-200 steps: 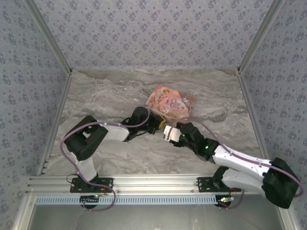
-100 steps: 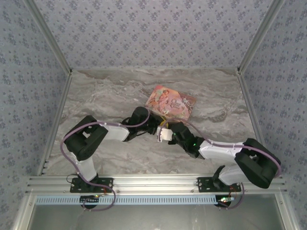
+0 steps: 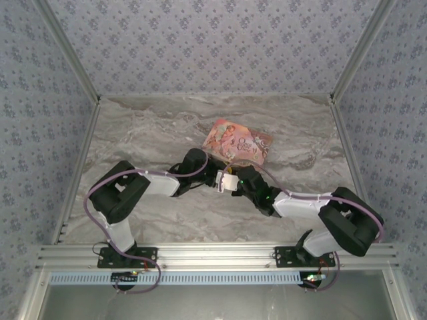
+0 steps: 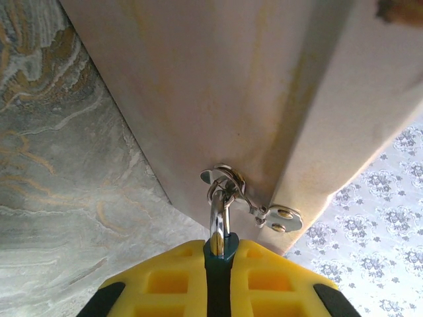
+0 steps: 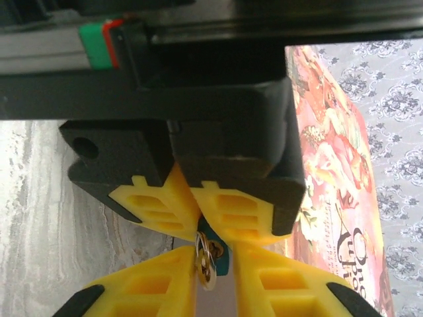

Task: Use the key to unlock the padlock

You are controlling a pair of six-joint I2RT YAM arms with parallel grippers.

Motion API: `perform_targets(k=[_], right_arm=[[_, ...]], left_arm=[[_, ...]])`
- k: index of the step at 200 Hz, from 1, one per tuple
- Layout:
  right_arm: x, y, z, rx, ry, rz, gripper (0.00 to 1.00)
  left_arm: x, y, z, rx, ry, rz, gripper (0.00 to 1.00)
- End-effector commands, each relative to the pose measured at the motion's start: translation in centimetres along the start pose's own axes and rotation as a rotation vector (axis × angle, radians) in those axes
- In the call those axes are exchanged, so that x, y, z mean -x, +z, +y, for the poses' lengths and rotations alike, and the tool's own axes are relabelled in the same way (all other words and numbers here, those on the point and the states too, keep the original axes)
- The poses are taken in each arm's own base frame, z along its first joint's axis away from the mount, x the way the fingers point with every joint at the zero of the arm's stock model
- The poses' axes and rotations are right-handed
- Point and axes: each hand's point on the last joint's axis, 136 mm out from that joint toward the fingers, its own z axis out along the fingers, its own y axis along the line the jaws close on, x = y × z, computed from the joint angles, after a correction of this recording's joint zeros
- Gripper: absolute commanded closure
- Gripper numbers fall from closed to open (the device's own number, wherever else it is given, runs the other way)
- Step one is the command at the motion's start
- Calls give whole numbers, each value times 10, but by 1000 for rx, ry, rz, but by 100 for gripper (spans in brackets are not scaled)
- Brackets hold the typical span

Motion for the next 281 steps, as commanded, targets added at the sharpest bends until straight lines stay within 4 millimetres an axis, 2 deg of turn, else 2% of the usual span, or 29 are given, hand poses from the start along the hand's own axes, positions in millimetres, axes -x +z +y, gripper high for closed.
perform_targets(k=[1,40,58,109,135,159,205,244,281], right_arm=[[10,3,-17,-45,11,-23,83],[5,4,-20,-63,47,4,95],[2,4,-28,-97,112,26,100],[-4,3,-37,-141,542,63,100],[-12,7,-26,-139,784,37,100],[-16,13,-15,-109,869,36,100],[-19,15,-11,-71,911,16,100],[-23,12,-5,-9,1037,15,100],[-30,6,0,20,1224,7,100]], left_arm=[[-12,-5,-37,-100,29,40,100],[-12,-5,-39,-108,26,42,100],[-12,-5,-39,-108,25,41,100],[-10,-6,-37,-115,15,33,100],[-9,-6,-35,-109,11,30,100],[-9,-5,-32,-103,11,30,100],[-7,-5,-30,-97,18,18,100],[1,-12,-25,-74,48,-16,58],[12,-39,-22,-31,98,-91,39]])
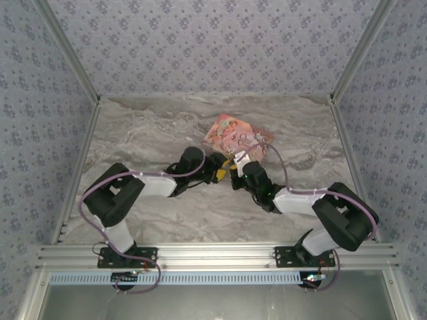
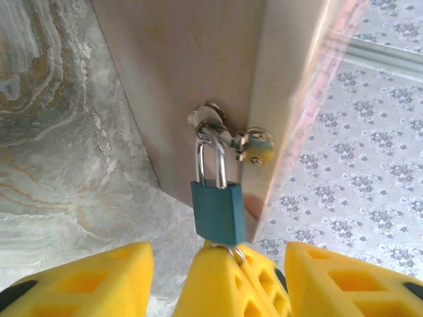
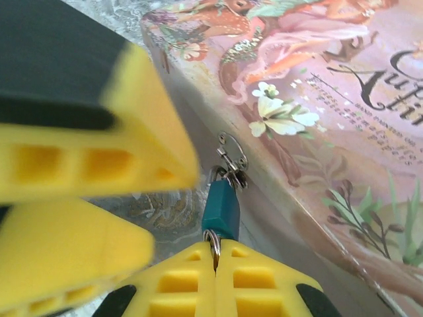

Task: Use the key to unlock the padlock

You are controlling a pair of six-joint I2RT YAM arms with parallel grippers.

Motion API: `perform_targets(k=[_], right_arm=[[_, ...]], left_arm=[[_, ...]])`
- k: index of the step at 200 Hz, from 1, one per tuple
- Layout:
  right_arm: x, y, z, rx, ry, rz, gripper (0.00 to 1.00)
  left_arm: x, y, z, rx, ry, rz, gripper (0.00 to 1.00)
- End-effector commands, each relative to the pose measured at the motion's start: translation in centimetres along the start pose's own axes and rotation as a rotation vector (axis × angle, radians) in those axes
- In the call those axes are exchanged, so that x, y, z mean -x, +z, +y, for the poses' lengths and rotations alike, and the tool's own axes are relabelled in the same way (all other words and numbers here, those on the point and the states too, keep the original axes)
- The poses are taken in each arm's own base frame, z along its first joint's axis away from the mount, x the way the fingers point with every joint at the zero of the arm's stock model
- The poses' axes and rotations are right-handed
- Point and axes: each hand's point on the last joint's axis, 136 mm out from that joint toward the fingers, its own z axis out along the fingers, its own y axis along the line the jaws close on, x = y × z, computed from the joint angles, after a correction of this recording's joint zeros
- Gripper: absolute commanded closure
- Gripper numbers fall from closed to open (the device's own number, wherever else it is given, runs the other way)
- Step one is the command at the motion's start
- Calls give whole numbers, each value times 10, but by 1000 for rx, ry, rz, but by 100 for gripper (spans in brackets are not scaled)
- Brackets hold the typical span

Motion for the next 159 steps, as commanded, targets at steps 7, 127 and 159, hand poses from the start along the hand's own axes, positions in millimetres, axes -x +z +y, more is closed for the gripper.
perform_targets(k=[7,127,159], right_arm=[[-19,-8,-5,16,208,40,100],[-53,-28,-32,50,1071,107,99],[-48,-30,-33,81,1160,146,93]], left_arm=[[8,-29,-9,19,79,-61,37],[39,-101,-57,120,376,-342,17],[44,-101,-68,130,422,-361,16]])
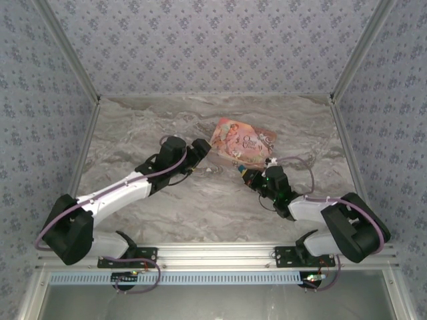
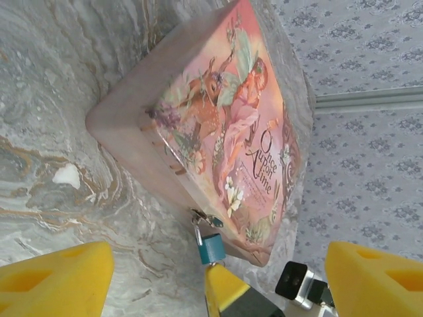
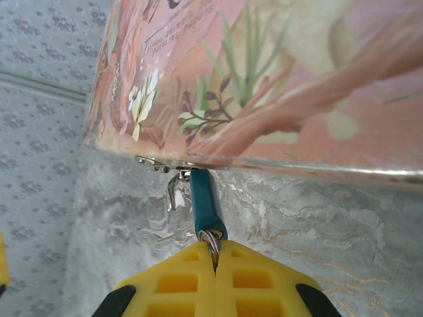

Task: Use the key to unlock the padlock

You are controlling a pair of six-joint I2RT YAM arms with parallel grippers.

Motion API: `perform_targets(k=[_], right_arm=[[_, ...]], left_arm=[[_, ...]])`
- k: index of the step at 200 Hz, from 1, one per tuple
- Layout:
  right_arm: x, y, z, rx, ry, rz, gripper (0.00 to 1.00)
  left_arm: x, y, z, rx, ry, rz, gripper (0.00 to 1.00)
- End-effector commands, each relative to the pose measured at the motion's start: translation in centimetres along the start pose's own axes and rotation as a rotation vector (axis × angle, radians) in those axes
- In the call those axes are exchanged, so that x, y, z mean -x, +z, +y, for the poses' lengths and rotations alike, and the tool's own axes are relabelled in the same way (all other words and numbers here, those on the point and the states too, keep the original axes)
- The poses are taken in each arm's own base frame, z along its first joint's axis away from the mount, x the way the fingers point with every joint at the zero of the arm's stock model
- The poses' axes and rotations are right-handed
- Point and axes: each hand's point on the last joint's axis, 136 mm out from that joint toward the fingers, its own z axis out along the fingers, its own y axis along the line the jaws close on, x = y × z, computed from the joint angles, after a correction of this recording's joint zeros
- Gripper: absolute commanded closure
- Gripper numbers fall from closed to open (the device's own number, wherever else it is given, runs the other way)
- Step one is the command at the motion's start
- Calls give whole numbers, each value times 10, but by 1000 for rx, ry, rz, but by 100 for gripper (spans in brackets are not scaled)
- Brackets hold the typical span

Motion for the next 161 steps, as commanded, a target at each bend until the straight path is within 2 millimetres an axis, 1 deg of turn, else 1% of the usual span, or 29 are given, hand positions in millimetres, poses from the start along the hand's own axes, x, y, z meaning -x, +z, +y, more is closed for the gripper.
perform_targets(k=[1,8,20,29,38,45,69,78,89,103,115,128,135,148,161], right_arm=[[-9,-4,-19,-76,154,64,93],[-8,-6,-20,-90,149,63,90],[-5,-11,-24,-131,114,59,79],[-3,-17,-28,-175,75,56,69],[2,-22,-29,-198,41,44,62],[7,-27,-31,-218,23,33,53],[19,-41,-33,-235,-27,15,45],[26,-46,-30,-232,-66,11,41],[33,-51,-22,-216,-124,19,33],[46,-56,-20,-215,-164,19,24],[59,-59,-19,-198,-171,-1,15],[74,-61,-19,-162,-151,-27,8],[81,-61,-20,-145,-140,-34,6],[94,-61,-24,-145,-120,-35,5],[101,-55,-25,-132,-122,-19,4]], left_arm=[[15,-4,-11,22,72,-49,16],[18,-4,-14,25,91,-52,16],[22,-4,-17,42,122,-52,15],[26,-3,-21,54,154,-46,14],[29,-2,-20,82,180,-38,14],[32,0,-21,97,214,-29,14],[40,9,-18,161,296,20,12],[43,13,-16,181,312,39,11],[44,22,-13,180,329,78,10],[45,36,-9,176,333,140,9],[45,48,-4,190,350,183,8],[42,63,-2,193,379,232,7],[39,72,-4,179,389,261,7],[32,88,-6,156,395,322,7],[27,102,-2,156,397,359,7]])
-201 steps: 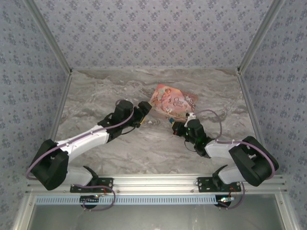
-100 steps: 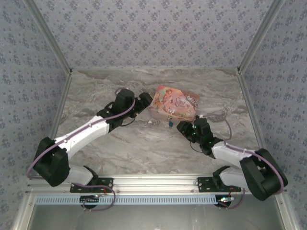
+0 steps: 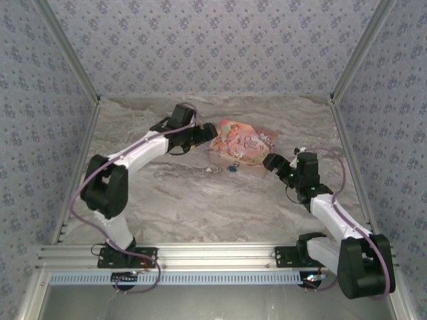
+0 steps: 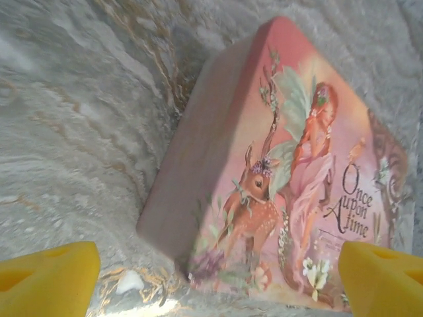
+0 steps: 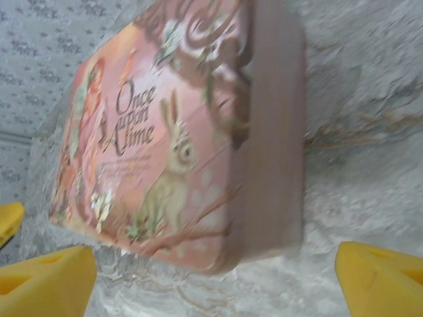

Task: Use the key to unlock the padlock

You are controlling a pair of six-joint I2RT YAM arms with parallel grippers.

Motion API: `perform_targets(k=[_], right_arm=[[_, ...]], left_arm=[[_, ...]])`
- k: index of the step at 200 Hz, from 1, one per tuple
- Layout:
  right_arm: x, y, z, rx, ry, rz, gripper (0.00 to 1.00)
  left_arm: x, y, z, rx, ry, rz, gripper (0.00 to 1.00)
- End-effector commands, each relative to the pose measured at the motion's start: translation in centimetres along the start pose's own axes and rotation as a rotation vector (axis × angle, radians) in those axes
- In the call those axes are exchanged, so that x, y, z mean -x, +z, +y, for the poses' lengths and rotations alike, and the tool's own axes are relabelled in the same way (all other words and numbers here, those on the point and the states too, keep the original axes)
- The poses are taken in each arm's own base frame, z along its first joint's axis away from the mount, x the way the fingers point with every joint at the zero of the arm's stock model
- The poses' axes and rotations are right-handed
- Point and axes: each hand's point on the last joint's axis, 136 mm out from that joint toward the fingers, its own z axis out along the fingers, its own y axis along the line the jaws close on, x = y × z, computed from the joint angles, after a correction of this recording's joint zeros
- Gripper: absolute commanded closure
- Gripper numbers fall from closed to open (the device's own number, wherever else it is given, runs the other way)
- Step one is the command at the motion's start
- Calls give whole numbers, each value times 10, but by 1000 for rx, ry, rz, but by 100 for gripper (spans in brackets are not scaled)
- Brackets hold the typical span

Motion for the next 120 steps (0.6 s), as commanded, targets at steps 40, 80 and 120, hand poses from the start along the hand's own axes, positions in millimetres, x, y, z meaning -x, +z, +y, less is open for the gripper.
perform_targets(k=[40,80,120], right_arm=[[14,31,23,145,-45,153,9],[16,52,32,188,-81,225,12],[14,73,47,240,-149,290,13]], left_arm=[[-19,50,7,-2,43,178,14],[-36,54,28,31,29,208,20],[-61,48,57,69,-4,229,22]])
